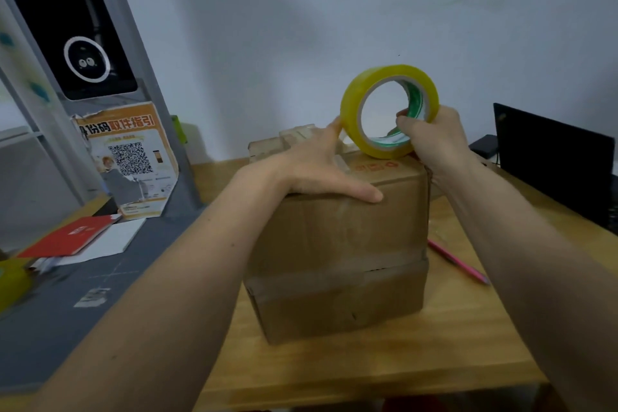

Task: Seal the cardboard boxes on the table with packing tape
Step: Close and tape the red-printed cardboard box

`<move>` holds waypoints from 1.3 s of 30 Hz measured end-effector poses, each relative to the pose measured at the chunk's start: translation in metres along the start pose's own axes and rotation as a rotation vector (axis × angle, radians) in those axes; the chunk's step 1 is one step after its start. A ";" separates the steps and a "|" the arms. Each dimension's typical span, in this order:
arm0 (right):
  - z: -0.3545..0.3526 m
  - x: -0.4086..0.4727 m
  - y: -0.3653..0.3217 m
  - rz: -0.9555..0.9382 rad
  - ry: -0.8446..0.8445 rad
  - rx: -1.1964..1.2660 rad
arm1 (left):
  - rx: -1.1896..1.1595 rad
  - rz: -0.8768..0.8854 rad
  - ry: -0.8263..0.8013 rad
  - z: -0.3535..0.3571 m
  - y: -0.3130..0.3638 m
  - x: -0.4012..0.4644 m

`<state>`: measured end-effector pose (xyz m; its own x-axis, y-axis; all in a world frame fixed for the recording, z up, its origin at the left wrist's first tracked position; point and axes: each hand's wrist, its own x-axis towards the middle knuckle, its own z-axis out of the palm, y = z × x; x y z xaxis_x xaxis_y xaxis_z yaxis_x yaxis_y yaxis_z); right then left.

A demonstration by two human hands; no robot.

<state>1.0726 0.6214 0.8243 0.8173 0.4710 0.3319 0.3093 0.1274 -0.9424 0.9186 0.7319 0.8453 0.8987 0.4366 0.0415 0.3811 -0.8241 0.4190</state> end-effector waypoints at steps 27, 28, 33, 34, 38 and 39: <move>-0.079 0.035 0.041 -0.178 -0.046 -0.382 | 0.159 -0.143 -0.085 -0.002 -0.005 -0.005; -0.077 0.034 0.045 -0.175 -0.042 -0.379 | 0.179 -0.150 -0.091 -0.002 -0.005 -0.005; -0.072 0.047 0.050 -0.168 -0.029 -0.265 | 0.204 -0.172 -0.089 -0.003 -0.004 -0.007; -0.071 0.050 0.050 -0.166 -0.023 -0.242 | 0.203 -0.175 -0.087 -0.003 -0.004 -0.008; -0.068 0.050 0.069 -0.133 -0.030 -0.239 | 0.202 -0.165 -0.086 -0.003 -0.004 -0.007; -0.065 0.046 0.078 -0.101 -0.053 -0.243 | 0.203 -0.164 -0.087 -0.002 -0.004 -0.007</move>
<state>1.1655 0.5962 0.7690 0.7517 0.5126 0.4148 0.5006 -0.0342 -0.8650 0.9103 0.7330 0.8455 0.8331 0.5450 -0.0942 0.5511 -0.8040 0.2231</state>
